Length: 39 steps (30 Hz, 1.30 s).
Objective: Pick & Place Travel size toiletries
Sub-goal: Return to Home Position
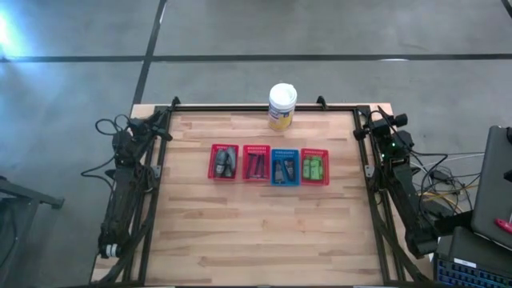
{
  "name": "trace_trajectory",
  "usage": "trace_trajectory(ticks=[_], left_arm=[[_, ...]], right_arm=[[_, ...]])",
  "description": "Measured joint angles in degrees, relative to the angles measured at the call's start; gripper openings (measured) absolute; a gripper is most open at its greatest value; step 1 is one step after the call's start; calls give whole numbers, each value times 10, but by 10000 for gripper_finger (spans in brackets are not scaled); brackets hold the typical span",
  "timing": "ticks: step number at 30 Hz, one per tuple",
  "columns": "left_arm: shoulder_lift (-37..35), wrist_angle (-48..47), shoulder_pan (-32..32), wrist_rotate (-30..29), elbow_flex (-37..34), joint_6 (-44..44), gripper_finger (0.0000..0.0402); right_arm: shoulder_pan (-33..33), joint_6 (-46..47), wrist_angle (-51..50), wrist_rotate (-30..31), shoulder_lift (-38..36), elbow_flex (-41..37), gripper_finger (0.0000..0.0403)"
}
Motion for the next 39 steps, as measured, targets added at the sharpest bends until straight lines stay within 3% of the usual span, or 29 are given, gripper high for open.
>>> trace_trajectory(ticks=[9, 39], left_arm=[[0, 0, 0, 0, 2, 0, 143], [0, 0, 0, 0, 3, 0, 142]], right_arm=[[0, 0, 0, 0, 0, 0, 204], [0, 0, 0, 0, 0, 0, 119]])
